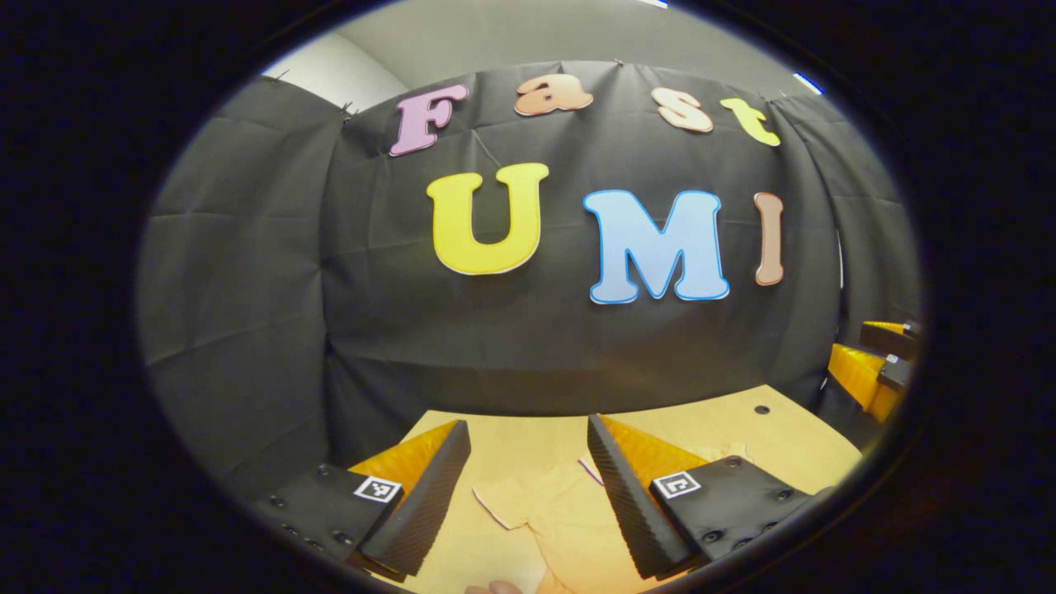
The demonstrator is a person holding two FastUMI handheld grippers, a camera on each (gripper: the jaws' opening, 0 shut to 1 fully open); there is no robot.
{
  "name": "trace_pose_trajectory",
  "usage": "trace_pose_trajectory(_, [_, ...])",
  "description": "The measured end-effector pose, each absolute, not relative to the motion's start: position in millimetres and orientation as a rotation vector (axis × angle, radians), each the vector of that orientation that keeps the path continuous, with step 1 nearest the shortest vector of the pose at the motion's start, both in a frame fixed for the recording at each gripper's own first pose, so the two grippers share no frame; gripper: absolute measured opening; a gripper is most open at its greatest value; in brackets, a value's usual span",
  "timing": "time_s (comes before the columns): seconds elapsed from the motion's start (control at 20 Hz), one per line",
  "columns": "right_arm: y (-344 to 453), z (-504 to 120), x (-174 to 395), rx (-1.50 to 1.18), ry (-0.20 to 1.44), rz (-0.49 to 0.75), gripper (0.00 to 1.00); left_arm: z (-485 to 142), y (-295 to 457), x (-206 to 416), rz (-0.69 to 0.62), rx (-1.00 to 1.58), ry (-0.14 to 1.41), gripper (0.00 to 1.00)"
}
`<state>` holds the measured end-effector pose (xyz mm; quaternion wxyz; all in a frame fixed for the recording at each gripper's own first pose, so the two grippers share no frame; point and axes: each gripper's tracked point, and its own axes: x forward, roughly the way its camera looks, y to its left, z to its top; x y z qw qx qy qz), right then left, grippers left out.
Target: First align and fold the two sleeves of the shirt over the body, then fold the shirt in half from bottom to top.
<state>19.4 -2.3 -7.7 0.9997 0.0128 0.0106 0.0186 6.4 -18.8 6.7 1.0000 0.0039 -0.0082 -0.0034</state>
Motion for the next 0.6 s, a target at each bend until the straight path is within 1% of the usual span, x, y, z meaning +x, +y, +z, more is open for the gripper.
trace_pose_trajectory(0.4, [-5.6, -24.4, 26.7, 0.042, 0.062, 0.036, 0.95, 7.4, -23.5, 6.4, -0.019, 0.012, -0.017, 0.94])
trace_pose_trajectory(0.6, [-19.7, -71.3, 55.7, 0.068, 0.175, 0.022, 0.95, 7.9, -26.0, 2.4, -0.019, 0.014, -0.016, 0.95])
